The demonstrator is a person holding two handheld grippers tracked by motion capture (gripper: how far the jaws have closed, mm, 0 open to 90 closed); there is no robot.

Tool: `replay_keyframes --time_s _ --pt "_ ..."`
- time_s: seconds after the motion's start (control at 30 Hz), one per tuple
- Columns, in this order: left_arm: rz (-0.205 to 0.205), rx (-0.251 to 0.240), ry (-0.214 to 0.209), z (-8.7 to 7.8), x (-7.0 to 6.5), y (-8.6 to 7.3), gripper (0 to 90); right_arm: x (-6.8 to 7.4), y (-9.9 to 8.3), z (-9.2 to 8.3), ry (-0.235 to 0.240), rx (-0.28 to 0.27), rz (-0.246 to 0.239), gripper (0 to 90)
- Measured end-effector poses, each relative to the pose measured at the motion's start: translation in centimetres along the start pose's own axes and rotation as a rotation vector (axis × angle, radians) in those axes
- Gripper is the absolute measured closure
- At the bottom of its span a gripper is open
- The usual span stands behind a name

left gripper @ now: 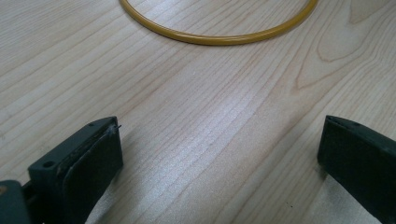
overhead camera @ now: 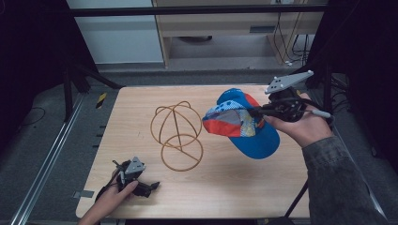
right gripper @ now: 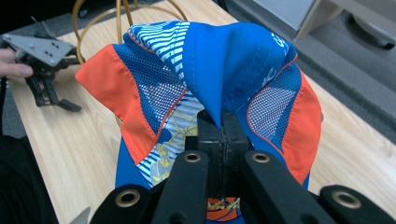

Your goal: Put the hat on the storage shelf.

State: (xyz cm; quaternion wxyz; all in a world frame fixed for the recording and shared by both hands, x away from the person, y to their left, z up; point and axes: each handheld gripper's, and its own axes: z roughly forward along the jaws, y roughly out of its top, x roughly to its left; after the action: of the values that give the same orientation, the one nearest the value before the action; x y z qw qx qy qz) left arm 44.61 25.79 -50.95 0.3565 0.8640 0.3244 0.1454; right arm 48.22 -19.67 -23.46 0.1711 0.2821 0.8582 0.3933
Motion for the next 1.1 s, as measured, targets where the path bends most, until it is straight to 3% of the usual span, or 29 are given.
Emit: replay_keyframes --time_s 0.57,1.1 --pt "-0.001 0.002 -0.001 0.0 0.0 0.0 0.0 1.1 5.7 0.5 0.014 -0.069 -0.059 89.9" --pt "-0.001 0.002 -0.001 0.0 0.0 0.0 0.0 2.0 9.0 4.3 0.051 -0.093 -0.079 89.9"
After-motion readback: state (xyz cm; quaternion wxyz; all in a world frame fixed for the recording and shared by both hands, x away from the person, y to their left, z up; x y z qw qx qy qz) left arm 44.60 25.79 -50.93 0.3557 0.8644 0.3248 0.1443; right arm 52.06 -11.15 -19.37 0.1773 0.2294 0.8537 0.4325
